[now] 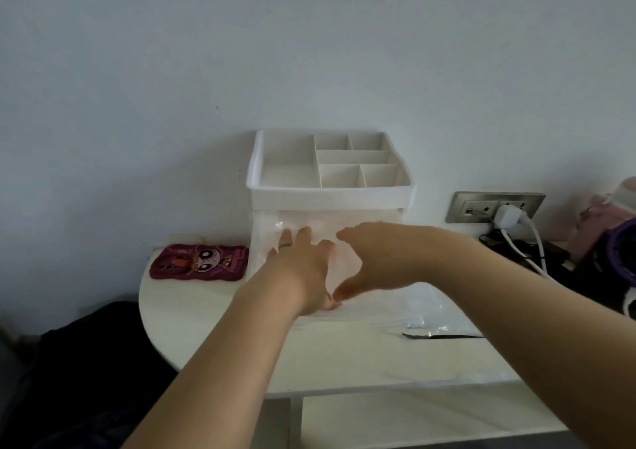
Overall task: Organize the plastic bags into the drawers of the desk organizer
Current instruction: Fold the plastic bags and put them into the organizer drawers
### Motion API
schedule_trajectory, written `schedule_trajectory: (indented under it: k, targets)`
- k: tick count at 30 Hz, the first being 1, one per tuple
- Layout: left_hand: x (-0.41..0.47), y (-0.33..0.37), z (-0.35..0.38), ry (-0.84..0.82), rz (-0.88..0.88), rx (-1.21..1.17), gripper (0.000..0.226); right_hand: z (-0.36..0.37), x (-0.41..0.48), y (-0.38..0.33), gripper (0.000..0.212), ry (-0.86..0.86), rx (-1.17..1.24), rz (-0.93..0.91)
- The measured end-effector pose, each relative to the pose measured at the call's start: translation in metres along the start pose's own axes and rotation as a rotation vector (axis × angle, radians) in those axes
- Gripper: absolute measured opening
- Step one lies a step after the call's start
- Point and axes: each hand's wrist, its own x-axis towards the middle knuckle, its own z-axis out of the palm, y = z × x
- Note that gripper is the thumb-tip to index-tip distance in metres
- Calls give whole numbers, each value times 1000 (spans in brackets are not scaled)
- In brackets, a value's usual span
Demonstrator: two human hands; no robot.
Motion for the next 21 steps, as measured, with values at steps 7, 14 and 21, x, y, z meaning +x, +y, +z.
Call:
schedule_trajectory:
  k: [7, 14, 21]
  targets:
    - [4, -6, 3, 65, -81, -66, 88, 20, 15, 11, 92, 29, -24, 68]
    - [0, -13, 0, 271, -53, -157, 61, 17, -6, 25, 77, 191, 128, -62]
    - [-27, -1, 1, 424, 86, -202, 33, 7, -48, 62, 11, 508, 596, -61]
